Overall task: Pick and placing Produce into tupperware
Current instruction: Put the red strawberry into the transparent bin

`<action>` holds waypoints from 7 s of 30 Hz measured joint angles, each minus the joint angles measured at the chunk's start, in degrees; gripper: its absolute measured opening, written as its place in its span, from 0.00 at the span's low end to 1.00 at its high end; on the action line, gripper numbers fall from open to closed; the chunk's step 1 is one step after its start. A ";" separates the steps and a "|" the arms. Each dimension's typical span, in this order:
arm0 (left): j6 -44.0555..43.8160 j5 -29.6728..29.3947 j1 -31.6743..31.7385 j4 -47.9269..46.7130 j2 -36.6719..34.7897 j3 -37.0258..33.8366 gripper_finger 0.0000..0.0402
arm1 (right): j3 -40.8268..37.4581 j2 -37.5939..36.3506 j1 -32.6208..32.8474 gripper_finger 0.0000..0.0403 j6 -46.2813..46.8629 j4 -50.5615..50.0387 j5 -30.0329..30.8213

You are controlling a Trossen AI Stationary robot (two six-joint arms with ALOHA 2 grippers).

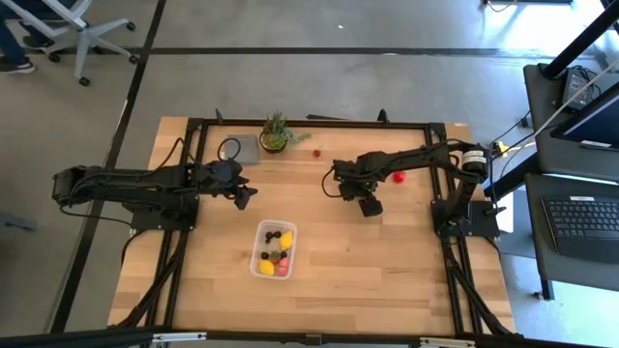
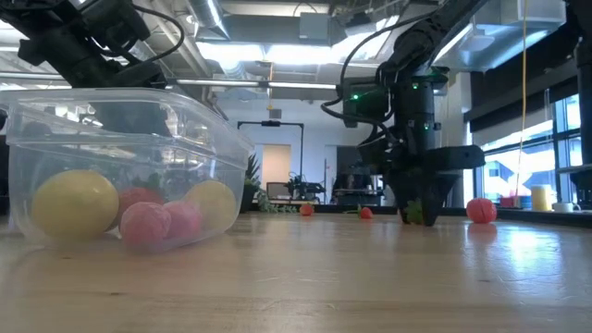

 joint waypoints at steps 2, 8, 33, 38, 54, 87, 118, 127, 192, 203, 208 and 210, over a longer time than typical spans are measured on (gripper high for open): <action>0.00 0.00 0.02 0.00 0.00 0.00 0.65 | -0.02 0.04 0.00 0.53 0.02 -0.02 0.07; 0.01 0.00 0.02 0.01 0.00 0.00 0.65 | -0.09 0.13 0.10 0.34 0.26 -0.17 1.98; 0.02 0.00 0.02 0.02 0.00 0.00 0.65 | 0.95 0.42 -0.32 0.03 7.19 -3.93 3.23; 0.02 0.00 -0.01 -0.01 0.02 0.00 0.65 | 2.62 0.89 -1.78 0.02 16.13 -21.22 4.31; 0.46 -1.13 0.02 -0.18 0.02 0.00 0.65 | 2.69 -4.04 -2.95 0.05 40.71 -37.43 2.96; 0.47 -1.31 0.02 -0.17 0.02 0.00 0.65 | 2.80 -4.22 -2.95 0.40 43.58 -40.19 2.82; 0.44 -1.31 -0.02 -0.15 0.02 0.00 0.65 | 6.96 -12.76 -1.71 0.71 43.54 -31.47 1.29; 0.42 -1.31 0.00 -0.15 0.02 0.00 0.65 | 8.03 -32.07 -2.88 0.71 53.36 -39.02 1.32; 0.49 -5.40 0.02 -0.21 0.02 0.00 0.65 | -27.45 -37.72 11.39 0.71 45.64 -4.91 -2.58; 0.50 -5.40 0.02 -0.22 0.02 0.00 0.65 | -27.45 -30.86 11.39 0.71 46.31 -2.25 -2.56; 0.48 -5.42 0.02 -0.22 0.02 0.00 0.65 | -27.45 -27.75 11.39 0.71 46.23 -0.24 -2.56; 0.48 -5.42 0.02 -0.22 0.00 0.00 0.65 | -27.40 -26.79 11.39 0.71 46.24 -0.22 -2.60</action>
